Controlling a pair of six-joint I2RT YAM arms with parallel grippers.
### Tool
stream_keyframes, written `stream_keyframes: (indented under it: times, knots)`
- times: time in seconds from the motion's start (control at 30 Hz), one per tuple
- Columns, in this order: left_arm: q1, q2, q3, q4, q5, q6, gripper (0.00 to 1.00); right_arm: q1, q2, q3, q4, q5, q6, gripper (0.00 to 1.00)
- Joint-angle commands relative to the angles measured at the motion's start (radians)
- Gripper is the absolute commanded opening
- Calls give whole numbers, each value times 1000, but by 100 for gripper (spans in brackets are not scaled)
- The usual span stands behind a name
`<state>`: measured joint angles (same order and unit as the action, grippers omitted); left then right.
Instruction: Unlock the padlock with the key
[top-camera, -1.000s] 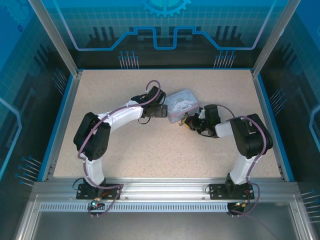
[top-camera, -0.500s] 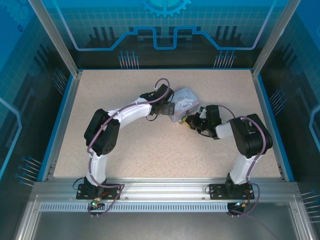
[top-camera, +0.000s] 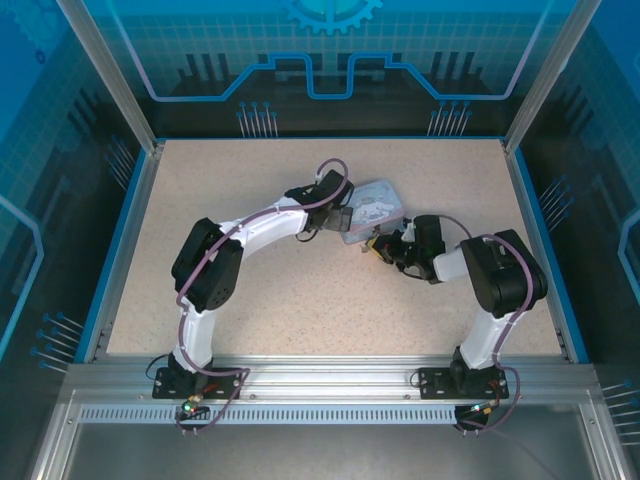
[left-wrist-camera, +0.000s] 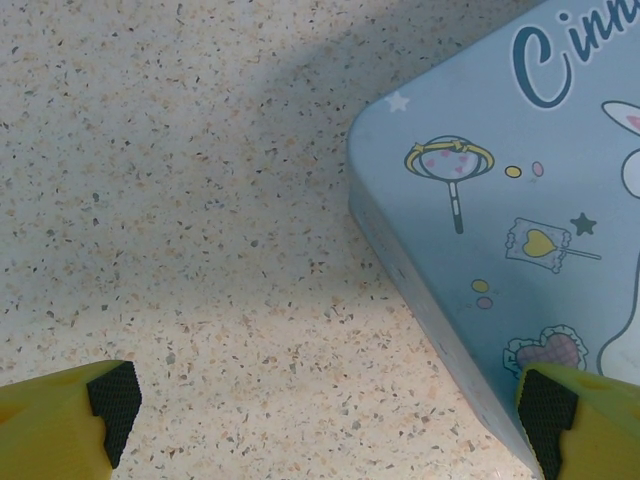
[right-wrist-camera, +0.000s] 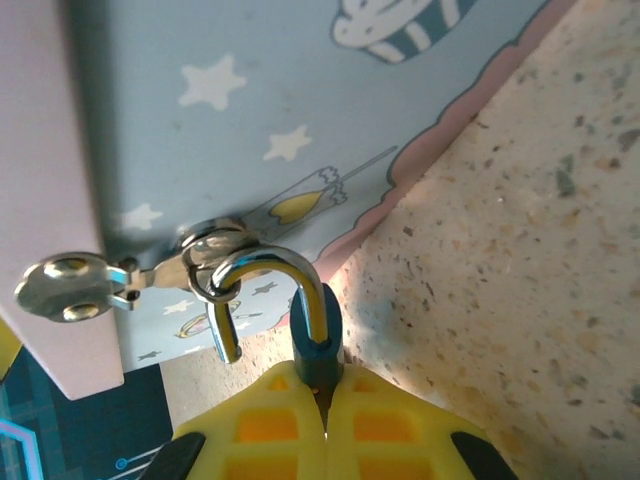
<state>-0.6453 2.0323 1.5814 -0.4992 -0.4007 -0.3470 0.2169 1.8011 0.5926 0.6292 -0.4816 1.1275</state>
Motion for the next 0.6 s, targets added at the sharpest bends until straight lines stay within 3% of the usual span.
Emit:
stream_keyframes:
  times: [0.0,0.33,0.57]
  knots:
    - [-17,24,-15,-62,-4,48,99,-11,20,-29,85,31,68,0]
    - [-19,39,-21,-55,20,46,99,-11,95,-18,354,63,212,0]
    - [-18,46,-22,-62,26,48,99,-14,110,39,375,56,241,0]
